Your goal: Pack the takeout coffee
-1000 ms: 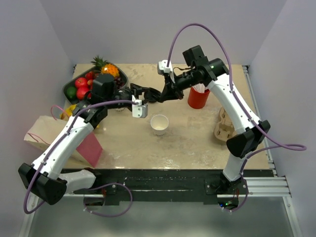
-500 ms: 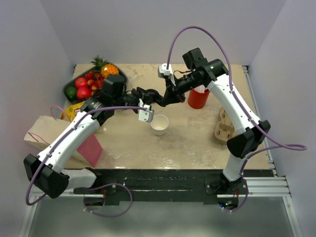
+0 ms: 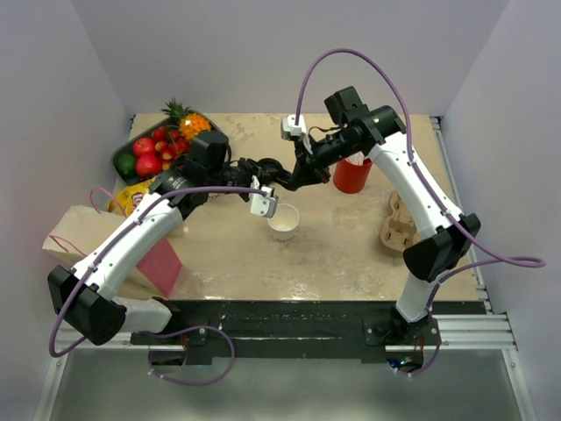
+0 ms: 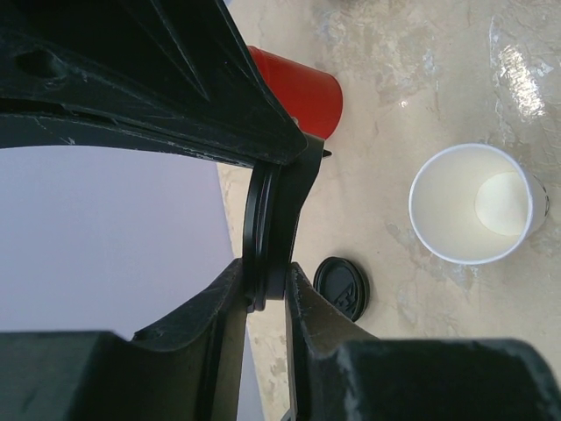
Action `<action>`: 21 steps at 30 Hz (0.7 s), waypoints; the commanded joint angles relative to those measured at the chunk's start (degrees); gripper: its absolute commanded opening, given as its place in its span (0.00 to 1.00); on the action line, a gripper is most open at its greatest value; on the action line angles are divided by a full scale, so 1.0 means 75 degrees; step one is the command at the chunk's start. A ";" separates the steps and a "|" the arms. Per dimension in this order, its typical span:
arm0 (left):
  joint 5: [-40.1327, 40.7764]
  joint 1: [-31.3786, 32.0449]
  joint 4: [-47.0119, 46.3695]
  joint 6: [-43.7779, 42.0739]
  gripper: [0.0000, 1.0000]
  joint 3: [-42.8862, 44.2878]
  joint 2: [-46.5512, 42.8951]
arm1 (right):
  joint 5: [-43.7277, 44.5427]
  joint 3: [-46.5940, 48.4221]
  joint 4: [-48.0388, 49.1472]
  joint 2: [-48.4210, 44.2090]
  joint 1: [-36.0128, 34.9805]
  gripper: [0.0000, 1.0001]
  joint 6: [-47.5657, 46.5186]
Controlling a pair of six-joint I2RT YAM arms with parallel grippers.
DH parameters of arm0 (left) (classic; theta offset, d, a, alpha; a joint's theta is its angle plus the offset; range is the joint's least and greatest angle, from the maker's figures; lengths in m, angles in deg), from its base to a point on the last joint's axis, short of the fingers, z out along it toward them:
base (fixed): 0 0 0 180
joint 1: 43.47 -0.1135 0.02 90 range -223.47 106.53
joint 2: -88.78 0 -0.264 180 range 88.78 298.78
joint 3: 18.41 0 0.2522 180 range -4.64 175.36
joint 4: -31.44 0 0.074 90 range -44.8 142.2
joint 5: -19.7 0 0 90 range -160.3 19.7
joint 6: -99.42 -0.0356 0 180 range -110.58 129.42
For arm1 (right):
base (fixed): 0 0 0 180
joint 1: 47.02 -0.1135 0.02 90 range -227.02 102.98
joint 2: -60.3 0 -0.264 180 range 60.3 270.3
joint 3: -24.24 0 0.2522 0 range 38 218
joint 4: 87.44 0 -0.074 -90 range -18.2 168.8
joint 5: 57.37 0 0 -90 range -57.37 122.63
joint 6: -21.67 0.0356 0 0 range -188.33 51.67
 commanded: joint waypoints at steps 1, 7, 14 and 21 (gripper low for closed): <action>-0.0155 0.0068 -0.0094 -0.0120 0.12 0.0351 0.0046 | -0.0056 0.0029 0.0014 -0.0281 -0.0022 0.00 0.0107; -0.0085 0.0068 -0.0048 0.0079 0.09 0.0350 0.0011 | 0.0166 0.0251 0.0365 -0.0316 -0.0022 0.25 0.0528; 0.0032 0.0068 -0.0163 0.1238 0.05 0.0175 -0.0060 | 0.0250 0.0311 0.2445 -0.0737 0.0492 0.48 0.2190; -0.0119 0.0033 -0.1054 0.4142 0.06 -0.0141 -0.0083 | -0.0068 -0.0521 0.5158 -0.1230 0.1759 0.57 0.4841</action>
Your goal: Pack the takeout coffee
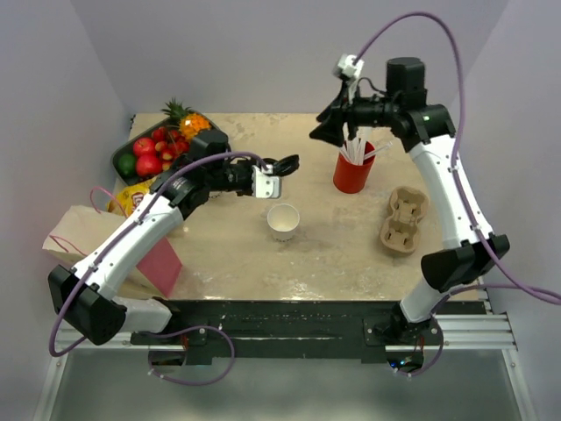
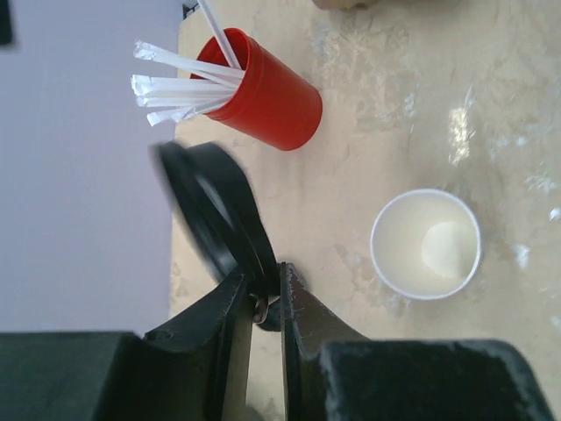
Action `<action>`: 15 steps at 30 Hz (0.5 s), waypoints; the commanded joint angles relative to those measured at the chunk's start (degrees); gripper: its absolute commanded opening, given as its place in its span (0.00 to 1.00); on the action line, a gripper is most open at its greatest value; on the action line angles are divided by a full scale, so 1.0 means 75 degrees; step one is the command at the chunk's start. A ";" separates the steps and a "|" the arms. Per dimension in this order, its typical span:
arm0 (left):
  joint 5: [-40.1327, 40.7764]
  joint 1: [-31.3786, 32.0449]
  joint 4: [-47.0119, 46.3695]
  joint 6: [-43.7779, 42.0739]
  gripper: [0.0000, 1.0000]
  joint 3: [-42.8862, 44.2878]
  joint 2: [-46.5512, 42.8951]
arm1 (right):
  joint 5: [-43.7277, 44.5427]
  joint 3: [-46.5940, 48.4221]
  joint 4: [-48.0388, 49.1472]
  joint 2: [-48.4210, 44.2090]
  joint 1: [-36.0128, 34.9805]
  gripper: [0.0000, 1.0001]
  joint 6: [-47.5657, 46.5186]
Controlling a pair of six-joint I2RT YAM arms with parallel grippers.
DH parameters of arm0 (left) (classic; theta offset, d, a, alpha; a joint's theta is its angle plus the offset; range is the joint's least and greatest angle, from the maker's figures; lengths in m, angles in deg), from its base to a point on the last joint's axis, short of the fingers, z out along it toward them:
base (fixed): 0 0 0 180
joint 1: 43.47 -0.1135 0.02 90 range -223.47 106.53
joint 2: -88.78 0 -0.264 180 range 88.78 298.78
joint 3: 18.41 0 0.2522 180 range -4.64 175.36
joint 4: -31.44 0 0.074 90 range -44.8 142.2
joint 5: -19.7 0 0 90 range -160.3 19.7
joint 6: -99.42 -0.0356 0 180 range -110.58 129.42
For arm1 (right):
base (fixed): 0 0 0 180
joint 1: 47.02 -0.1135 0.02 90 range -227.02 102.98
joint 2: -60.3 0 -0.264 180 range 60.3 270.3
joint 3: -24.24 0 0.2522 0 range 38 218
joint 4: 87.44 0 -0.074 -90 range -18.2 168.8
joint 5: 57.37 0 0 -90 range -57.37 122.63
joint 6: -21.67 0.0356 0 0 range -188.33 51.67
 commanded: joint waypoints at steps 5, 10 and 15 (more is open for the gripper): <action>-0.0818 -0.0227 -0.1784 0.4654 0.07 -0.0703 0.0010 | -0.0055 -0.1768 0.2751 -0.0785 0.0451 0.59 0.1743; -0.1463 -0.0544 -0.2580 0.6531 0.10 -0.1207 0.0198 | 0.0028 -0.3071 0.3666 -0.0892 0.0451 0.59 0.2224; -0.2457 -0.0988 -0.3437 0.7900 0.11 -0.1489 0.0572 | -0.0160 -0.3597 0.3831 -0.0657 0.0416 0.62 0.2458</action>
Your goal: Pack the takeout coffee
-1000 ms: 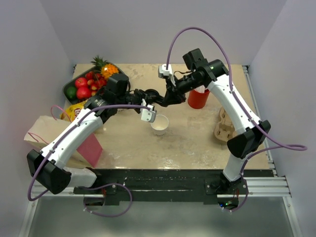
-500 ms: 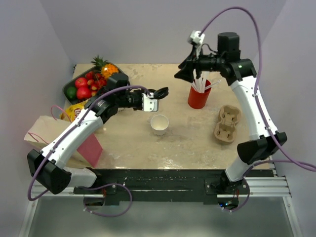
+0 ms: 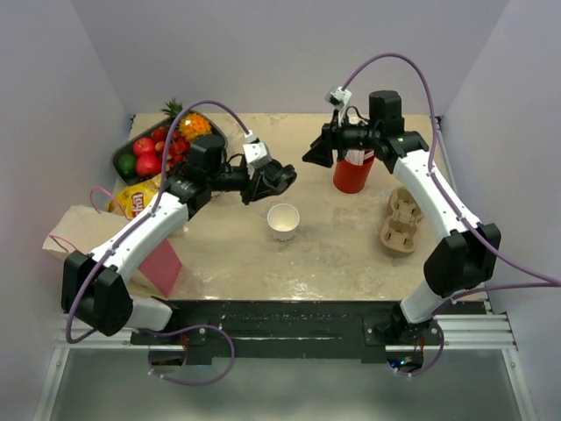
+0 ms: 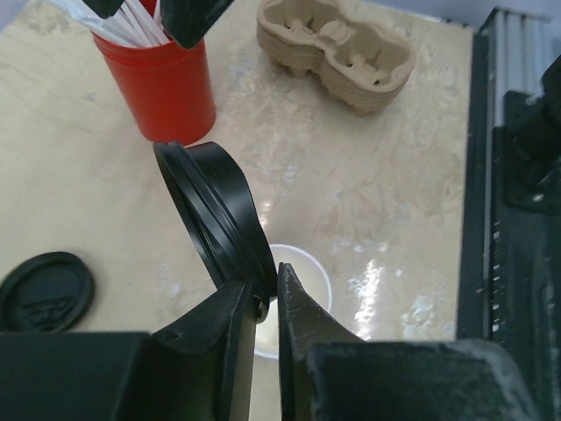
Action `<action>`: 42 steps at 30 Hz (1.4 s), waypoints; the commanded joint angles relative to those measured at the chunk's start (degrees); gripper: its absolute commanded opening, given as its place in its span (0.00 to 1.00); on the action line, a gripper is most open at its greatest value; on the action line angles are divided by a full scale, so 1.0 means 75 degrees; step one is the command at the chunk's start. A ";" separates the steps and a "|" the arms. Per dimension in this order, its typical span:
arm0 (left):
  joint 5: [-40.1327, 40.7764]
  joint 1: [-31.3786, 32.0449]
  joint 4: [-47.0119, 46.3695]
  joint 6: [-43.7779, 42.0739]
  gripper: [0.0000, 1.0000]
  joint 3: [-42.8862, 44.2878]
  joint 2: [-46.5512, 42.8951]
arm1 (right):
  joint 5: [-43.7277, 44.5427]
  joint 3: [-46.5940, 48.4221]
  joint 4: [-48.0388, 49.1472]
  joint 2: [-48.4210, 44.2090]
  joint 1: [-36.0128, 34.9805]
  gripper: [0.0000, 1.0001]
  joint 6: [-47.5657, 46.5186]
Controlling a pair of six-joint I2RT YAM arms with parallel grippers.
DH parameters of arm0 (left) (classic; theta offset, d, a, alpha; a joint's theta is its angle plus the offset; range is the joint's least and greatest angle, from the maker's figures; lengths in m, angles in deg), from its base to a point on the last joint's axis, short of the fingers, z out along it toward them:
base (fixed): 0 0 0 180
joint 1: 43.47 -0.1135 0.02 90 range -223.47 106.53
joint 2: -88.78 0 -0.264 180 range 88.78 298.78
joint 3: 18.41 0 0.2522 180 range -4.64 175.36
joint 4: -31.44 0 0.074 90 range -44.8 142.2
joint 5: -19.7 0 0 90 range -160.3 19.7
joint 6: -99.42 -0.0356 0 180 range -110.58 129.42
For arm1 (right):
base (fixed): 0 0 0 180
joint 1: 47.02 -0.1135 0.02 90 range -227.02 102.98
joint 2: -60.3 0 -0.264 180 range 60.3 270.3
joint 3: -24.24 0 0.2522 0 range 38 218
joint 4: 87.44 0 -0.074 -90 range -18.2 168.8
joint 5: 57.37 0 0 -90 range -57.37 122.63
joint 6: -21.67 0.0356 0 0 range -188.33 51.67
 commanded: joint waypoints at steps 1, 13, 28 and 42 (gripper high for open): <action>-0.1323 -0.0380 -0.1476 0.2095 0.11 -0.0178 0.0357 | -0.0172 -0.0373 0.0806 0.0002 -0.0013 0.62 0.0509; -0.2918 -0.0873 -0.6420 0.6877 0.17 -0.1782 0.1717 | -0.0348 -0.1053 0.0864 0.0447 -0.0083 0.63 0.0873; -0.2906 -0.1377 -0.7043 0.8237 0.23 -0.2393 0.2303 | 0.0473 -0.1604 0.0596 0.0588 -0.0411 0.64 0.0873; -0.2825 -0.1330 -0.7057 0.8543 0.31 -0.3248 0.1764 | 0.0402 -0.2108 0.0689 0.0459 -0.0552 0.64 0.1212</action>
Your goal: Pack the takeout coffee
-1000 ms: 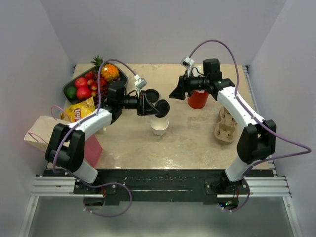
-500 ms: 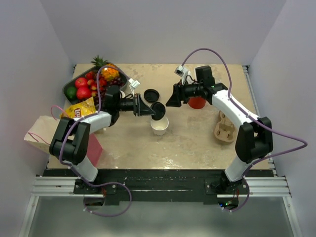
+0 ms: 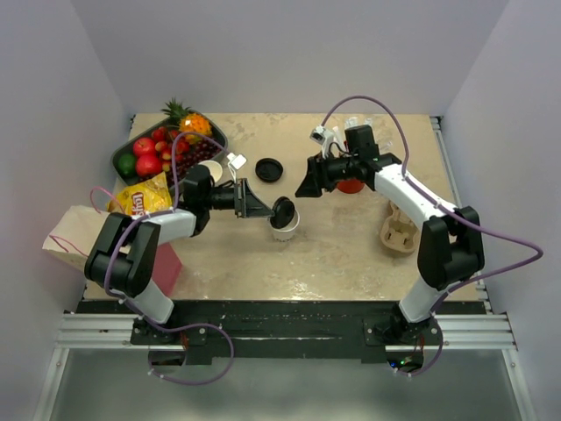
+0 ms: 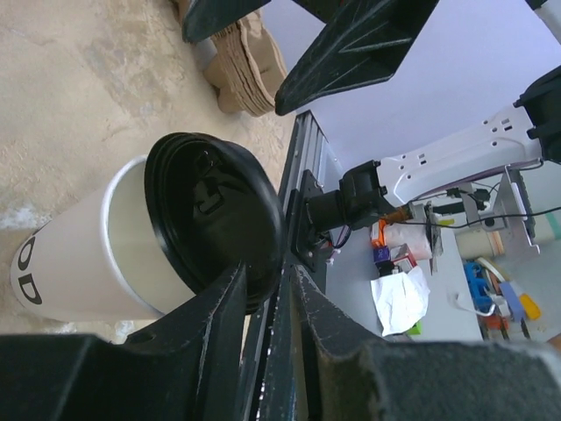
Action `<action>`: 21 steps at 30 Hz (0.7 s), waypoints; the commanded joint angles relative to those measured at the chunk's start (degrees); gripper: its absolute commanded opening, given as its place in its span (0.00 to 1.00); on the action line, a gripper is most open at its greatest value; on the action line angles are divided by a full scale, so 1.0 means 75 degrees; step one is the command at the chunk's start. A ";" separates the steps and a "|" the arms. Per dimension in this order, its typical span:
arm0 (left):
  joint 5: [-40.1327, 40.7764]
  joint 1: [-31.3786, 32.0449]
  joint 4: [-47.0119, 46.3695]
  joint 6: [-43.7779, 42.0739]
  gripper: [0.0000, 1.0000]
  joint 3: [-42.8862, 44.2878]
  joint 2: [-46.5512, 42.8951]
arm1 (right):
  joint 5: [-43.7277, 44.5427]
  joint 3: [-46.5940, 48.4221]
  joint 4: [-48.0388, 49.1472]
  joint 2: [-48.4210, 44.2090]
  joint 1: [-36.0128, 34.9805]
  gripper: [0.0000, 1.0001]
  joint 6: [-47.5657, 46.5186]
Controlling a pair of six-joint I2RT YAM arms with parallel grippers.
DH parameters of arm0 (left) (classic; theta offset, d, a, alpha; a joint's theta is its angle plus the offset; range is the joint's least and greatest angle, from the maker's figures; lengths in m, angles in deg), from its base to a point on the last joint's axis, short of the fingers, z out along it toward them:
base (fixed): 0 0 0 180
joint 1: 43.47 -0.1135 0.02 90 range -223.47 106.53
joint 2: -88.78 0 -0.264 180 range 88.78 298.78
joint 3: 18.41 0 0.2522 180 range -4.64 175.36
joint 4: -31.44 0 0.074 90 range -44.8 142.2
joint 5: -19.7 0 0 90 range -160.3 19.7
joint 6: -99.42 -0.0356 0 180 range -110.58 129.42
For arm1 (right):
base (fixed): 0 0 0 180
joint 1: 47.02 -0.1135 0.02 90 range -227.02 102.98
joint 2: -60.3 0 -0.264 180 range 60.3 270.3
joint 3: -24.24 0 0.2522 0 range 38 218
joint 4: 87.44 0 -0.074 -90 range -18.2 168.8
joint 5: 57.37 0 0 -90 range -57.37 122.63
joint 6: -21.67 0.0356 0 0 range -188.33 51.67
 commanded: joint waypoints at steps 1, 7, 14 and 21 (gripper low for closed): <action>0.0046 0.0022 -0.0068 -0.0025 0.31 -0.0011 -0.0252 | 0.0015 -0.0053 0.0167 -0.0150 -0.0138 0.64 0.0181; 0.0432 -0.0013 0.0447 -0.0329 0.31 0.0235 -0.0135 | 0.0261 -0.0264 0.0296 -0.0302 -0.0267 0.64 0.0228; 0.0515 -0.0048 0.0611 -0.0703 0.32 0.0446 -0.0099 | 0.0366 -0.0405 0.0285 -0.0559 -0.0267 0.64 0.0076; 0.0351 -0.0048 0.1699 -0.1815 0.35 0.0949 -0.0357 | 0.0635 0.0251 -0.0708 -0.1213 -0.0173 0.63 -0.2119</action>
